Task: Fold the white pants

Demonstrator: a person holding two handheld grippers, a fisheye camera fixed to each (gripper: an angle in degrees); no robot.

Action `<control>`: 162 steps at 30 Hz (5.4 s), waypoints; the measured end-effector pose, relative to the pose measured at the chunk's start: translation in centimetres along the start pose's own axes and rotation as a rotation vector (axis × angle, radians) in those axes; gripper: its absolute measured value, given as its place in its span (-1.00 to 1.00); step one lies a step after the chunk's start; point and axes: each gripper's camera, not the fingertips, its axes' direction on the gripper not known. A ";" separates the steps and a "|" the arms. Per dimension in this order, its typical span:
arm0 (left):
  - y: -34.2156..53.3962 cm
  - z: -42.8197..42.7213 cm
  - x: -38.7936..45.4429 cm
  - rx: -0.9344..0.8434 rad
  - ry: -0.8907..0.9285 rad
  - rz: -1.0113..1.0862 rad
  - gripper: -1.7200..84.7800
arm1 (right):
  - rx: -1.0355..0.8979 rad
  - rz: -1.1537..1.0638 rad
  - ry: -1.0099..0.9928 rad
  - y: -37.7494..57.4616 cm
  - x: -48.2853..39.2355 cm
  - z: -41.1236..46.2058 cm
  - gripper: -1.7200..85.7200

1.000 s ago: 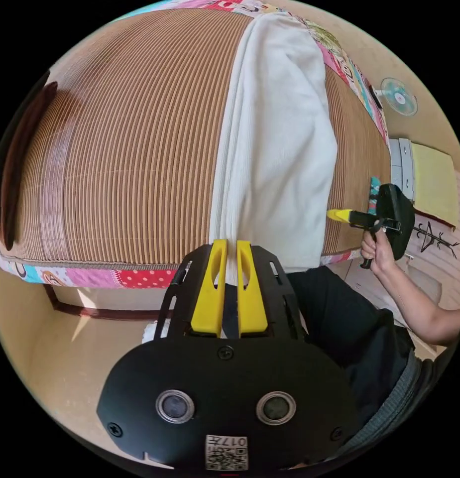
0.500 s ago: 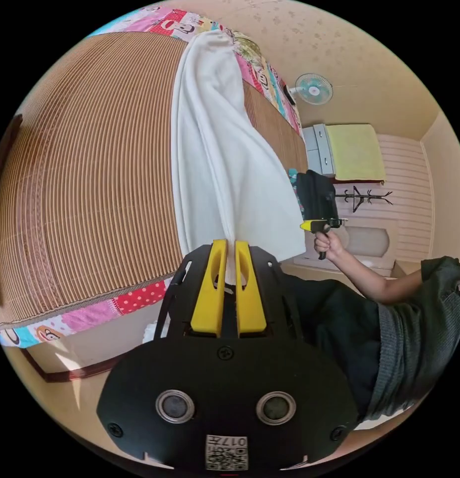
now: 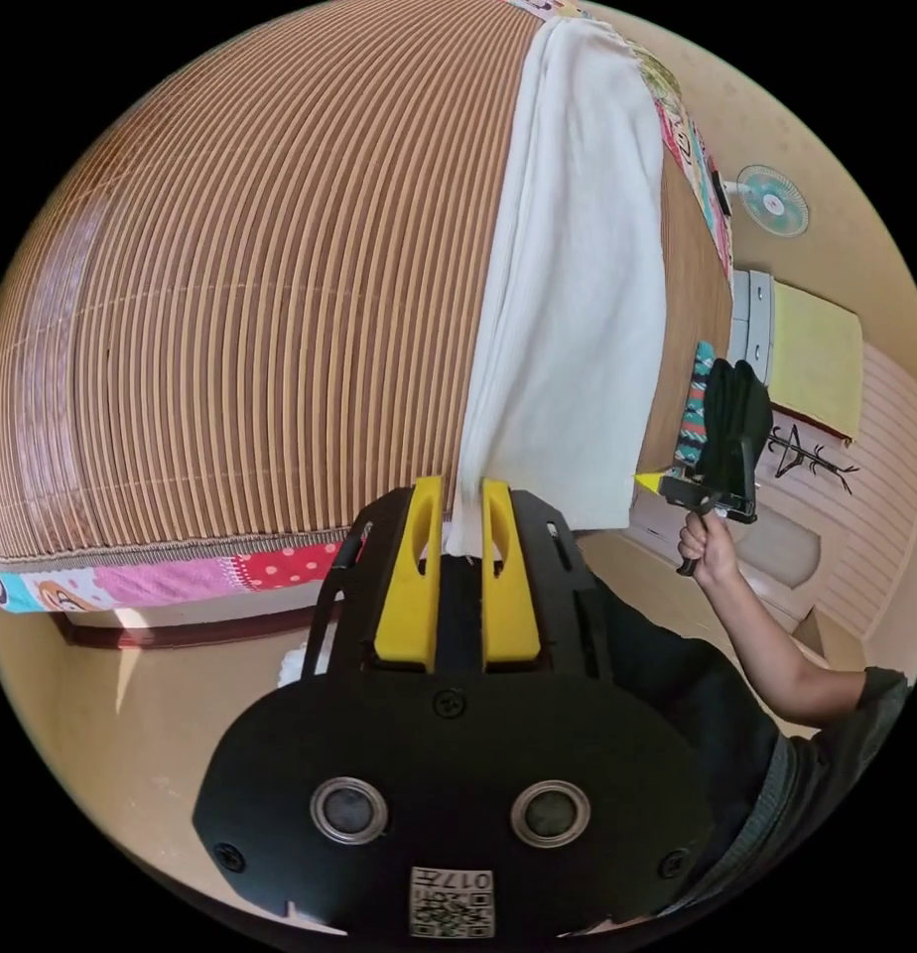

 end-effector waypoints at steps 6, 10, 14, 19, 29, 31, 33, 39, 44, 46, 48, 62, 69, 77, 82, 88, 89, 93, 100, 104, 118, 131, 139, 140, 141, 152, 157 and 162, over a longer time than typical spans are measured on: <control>-0.2 -3.1 -0.8 0.118 0.055 0.011 -0.67 | 0.043 0.026 -0.078 -3.2 3.1 -0.9 -0.68; -1.3 -1.1 0.1 0.016 -0.062 0.089 -0.67 | -0.087 -0.029 -0.129 -6.0 4.3 1.7 -0.72; -0.5 -1.5 0.8 0.025 -0.154 0.148 -0.76 | -0.178 -0.054 -0.108 -7.3 5.4 3.5 -0.82; 1.0 -0.6 1.3 -0.072 -0.116 0.204 -0.86 | -0.136 -0.026 -0.335 -6.7 7.9 1.7 -0.87; 7.9 -7.2 1.3 -0.293 0.426 0.430 -0.88 | -0.254 -0.073 -0.530 1.9 6.7 -5.7 -0.91; 10.0 -8.3 2.6 -0.367 0.472 0.497 -0.88 | -0.313 -0.037 -0.604 4.0 6.2 -6.5 -0.91; 12.5 -9.9 4.4 -0.440 0.602 0.558 -0.88 | -0.354 0.040 -0.679 5.5 6.1 -7.1 -0.92; 10.4 -12.4 4.1 -0.306 0.794 0.425 -0.87 | -0.209 0.346 -0.860 3.2 9.1 -8.6 -0.93; 2.7 -14.4 1.0 -0.006 0.880 0.204 -0.88 | -0.029 0.328 -0.914 -7.5 9.0 -10.4 -0.91; -0.7 -15.1 0.9 0.059 0.826 0.177 -0.88 | 0.018 0.317 -0.854 -11.5 8.6 -11.0 -0.90; -5.3 -15.9 1.1 0.127 0.739 0.135 -0.87 | 0.057 0.324 -0.834 -15.0 8.5 -11.1 -0.88; -11.6 -18.7 -1.2 0.402 0.612 -0.007 -0.63 | 0.282 0.044 -0.276 -18.1 6.0 -14.1 -0.60; -6.1 -11.4 -0.5 0.017 0.257 0.080 -0.57 | 0.038 0.006 -0.046 -13.6 8.6 -7.1 -0.50; -7.5 -9.2 -0.8 -0.107 0.324 0.101 -0.67 | -0.132 -0.014 -0.138 -13.4 10.3 -3.4 -0.69; -8.2 -11.2 -1.1 -0.237 0.462 0.127 -0.76 | -0.181 -0.023 -0.309 -10.8 10.1 -5.4 -0.76; -3.1 -16.3 0.6 -0.332 0.779 0.103 -0.77 | -0.183 0.106 -0.778 -0.2 9.7 -9.0 -0.78; -1.3 -16.9 0.9 -0.344 0.869 0.034 -0.77 | -0.184 0.158 -0.843 2.1 9.3 -9.4 -0.78; 4.8 -17.4 2.8 -0.408 1.156 -0.221 -0.77 | -0.208 0.324 -1.005 7.9 8.0 -9.9 -0.78; 2.7 -17.1 4.9 -0.433 1.207 -0.453 -0.77 | -0.166 0.490 -1.107 5.4 7.3 -11.7 -0.78; -4.2 -17.1 6.2 -0.273 1.266 -0.499 -0.72 | -0.076 0.472 -1.129 -2.6 6.7 -12.6 -0.75; -10.8 -14.8 6.2 0.237 0.571 -0.209 -0.65 | 0.005 -0.092 -0.046 -11.5 -3.2 -13.0 -0.59; -2.4 -3.5 15.5 0.088 0.049 -0.031 -0.59 | -0.233 -0.174 0.418 -1.0 -8.7 -2.0 -0.70; -3.0 0.7 17.0 -0.010 -0.065 -0.080 -0.64 | -0.271 -0.218 0.429 -3.6 -9.5 1.0 -0.80; -3.3 1.0 17.1 -0.034 -0.081 -0.091 -0.65 | -0.290 -0.252 0.394 -3.7 -9.6 0.9 -0.84; -3.4 1.0 17.2 -0.053 -0.087 -0.102 -0.66 | -0.298 -0.267 0.389 -3.6 -9.7 0.7 -0.86; -1.0 0.3 15.4 -0.065 -0.036 -0.100 -0.73 | -0.360 -0.122 0.303 -5.1 -3.3 -0.7 -0.87; 0.6 -1.8 14.3 -0.058 -0.040 -0.033 -0.67 | -0.371 -0.063 0.136 -4.6 -1.9 -4.8 -0.65; 1.9 -5.5 8.0 0.019 0.218 -0.144 -0.49 | -0.148 -0.044 -0.245 -4.1 1.4 -10.9 -0.46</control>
